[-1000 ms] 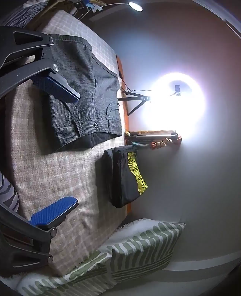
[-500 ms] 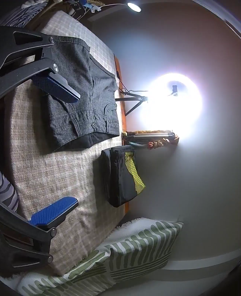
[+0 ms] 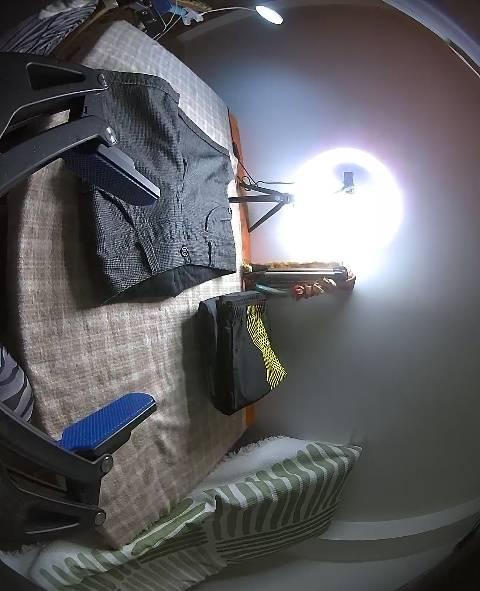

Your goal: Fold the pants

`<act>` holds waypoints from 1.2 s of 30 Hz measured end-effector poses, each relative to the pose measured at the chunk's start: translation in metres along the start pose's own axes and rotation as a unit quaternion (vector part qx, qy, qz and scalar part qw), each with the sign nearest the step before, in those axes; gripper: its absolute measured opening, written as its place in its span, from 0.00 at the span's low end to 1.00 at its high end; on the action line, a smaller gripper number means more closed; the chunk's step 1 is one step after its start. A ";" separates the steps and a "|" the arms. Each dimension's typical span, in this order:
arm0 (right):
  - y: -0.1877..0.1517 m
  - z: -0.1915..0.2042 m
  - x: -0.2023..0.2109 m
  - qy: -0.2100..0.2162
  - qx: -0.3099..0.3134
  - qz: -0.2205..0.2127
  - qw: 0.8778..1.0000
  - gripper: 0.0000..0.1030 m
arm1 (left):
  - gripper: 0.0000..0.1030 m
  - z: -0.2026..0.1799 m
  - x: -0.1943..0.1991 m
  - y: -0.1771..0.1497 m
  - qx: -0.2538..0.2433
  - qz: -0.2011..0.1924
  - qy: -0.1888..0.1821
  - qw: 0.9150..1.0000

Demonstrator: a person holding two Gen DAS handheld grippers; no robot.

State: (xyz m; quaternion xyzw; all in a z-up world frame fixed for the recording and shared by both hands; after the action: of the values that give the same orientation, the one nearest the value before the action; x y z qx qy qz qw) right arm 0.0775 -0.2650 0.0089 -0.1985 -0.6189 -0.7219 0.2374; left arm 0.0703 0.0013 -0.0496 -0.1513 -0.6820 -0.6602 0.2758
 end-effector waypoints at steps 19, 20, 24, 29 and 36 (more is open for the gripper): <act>0.020 -0.004 -0.017 0.008 0.001 0.004 1.000 0.98 | 1.00 0.009 -0.022 0.021 0.002 0.025 0.012 1.000; 0.020 -0.004 -0.020 0.012 0.002 0.007 1.000 0.98 | 1.00 0.009 -0.023 0.023 0.002 0.025 0.013 1.000; 0.023 0.000 -0.026 0.021 0.012 0.008 1.000 0.98 | 1.00 0.010 -0.028 0.025 0.001 0.027 0.018 0.999; 0.024 0.004 -0.035 0.035 0.016 0.007 0.999 0.98 | 1.00 0.012 -0.032 0.026 -0.007 0.031 0.024 0.999; 0.024 0.010 -0.045 0.039 0.031 0.013 0.999 0.98 | 1.00 0.016 -0.042 0.025 0.003 0.033 0.015 0.999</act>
State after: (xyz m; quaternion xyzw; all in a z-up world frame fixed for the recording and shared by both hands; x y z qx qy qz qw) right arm 0.1282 -0.2538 0.0034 -0.1706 -0.6289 -0.7061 0.2772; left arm 0.1153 0.0258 -0.0530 -0.1628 -0.6744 -0.6508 0.3083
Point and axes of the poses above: each gripper's, at about its wrist camera, not at the fingertips, and x roughly against the way its jaws point, z to its left, y to its top, the point moved 9 cm from there along -x, roughly the way its jaws point, and after that the axes turned 8 degrees about y, right-handed, at the moved point
